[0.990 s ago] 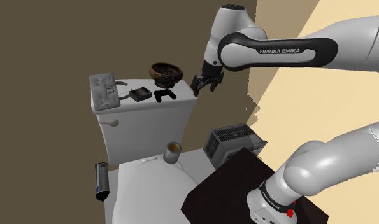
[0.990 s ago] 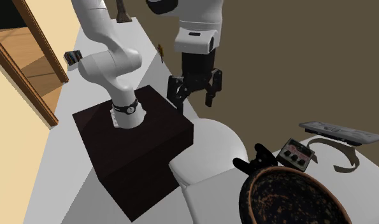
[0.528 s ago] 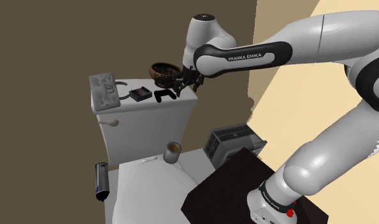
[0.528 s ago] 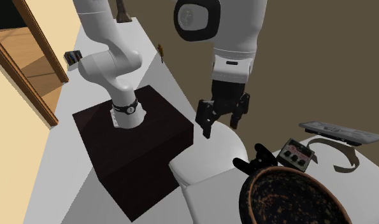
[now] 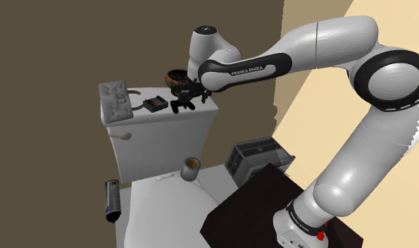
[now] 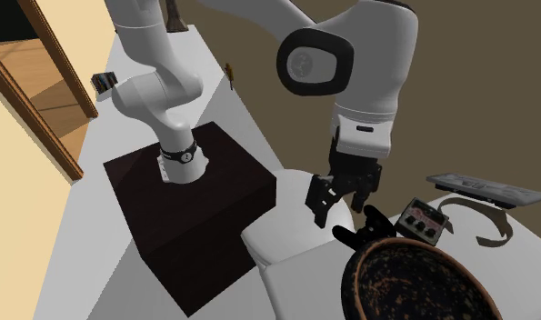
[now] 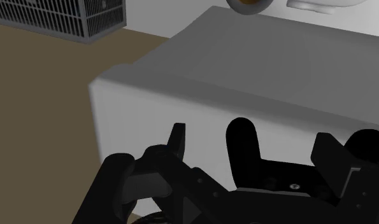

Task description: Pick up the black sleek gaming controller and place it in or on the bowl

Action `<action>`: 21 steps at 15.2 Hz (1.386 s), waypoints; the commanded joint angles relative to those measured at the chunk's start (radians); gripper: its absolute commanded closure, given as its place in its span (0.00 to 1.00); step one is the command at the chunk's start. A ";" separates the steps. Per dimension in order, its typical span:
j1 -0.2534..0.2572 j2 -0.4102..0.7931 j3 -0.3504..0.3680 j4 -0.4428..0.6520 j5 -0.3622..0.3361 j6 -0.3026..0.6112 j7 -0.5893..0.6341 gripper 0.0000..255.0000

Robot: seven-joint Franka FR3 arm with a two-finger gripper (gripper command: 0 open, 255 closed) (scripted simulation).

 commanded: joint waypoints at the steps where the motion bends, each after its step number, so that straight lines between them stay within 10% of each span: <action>1: -0.001 0.014 -0.003 -0.007 -0.010 0.020 0.006 0.00; 11: -0.003 0.032 -0.007 -0.018 -0.022 0.048 0.014 0.00; 12: -0.003 0.032 -0.007 -0.018 -0.022 0.048 0.014 1.00; 21: -0.003 0.032 -0.007 -0.018 -0.022 0.048 0.014 1.00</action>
